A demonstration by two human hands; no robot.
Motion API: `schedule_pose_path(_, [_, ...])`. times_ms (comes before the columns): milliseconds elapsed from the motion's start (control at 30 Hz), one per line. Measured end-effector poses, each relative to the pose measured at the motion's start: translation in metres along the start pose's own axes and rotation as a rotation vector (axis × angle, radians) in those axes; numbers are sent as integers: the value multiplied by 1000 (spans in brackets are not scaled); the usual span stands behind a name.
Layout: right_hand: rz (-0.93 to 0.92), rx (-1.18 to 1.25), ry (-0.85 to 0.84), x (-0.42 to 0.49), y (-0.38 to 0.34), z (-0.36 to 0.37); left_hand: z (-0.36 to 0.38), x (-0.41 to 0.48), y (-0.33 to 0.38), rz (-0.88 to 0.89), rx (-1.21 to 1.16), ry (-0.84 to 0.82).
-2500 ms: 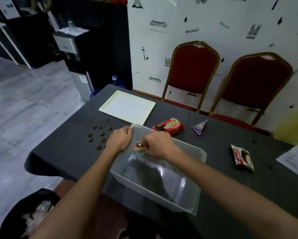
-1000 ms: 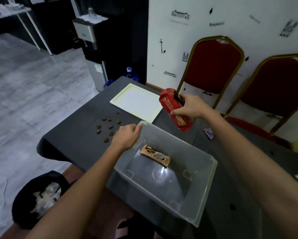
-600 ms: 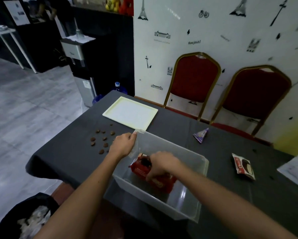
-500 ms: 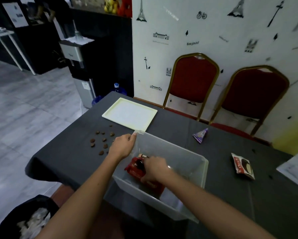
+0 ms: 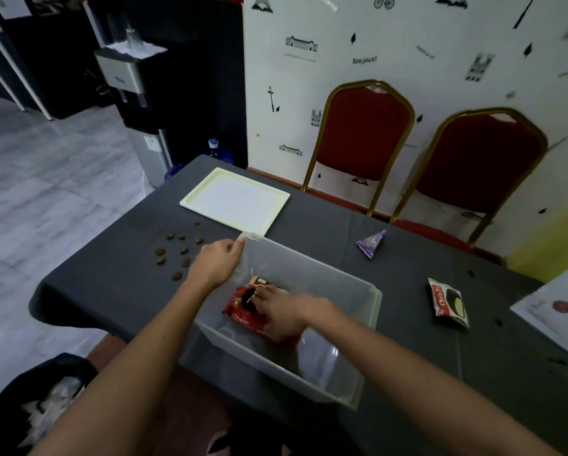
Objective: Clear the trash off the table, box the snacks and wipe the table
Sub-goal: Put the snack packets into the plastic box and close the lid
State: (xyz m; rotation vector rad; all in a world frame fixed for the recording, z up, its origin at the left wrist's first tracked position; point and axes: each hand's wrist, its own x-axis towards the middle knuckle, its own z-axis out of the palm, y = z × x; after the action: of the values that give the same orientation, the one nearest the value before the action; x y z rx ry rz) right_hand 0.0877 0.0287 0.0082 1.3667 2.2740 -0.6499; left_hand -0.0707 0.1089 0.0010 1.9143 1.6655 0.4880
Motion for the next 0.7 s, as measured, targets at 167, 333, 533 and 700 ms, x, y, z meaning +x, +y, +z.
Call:
schedule_pose_path(167, [299,693,591,-51,88,-74,0,3,-1,19,64,22])
schedule_pose_path(333, [812,564,730,-36,223,-32,2,3,-2,15,115,46])
schedule_pose_path(533, [936,548,556,-7,269,14,2,2,1,30,142,69])
schedule_pose_path(700, [1036,520,687,8,260,10,2,3,-3,29,137,71])
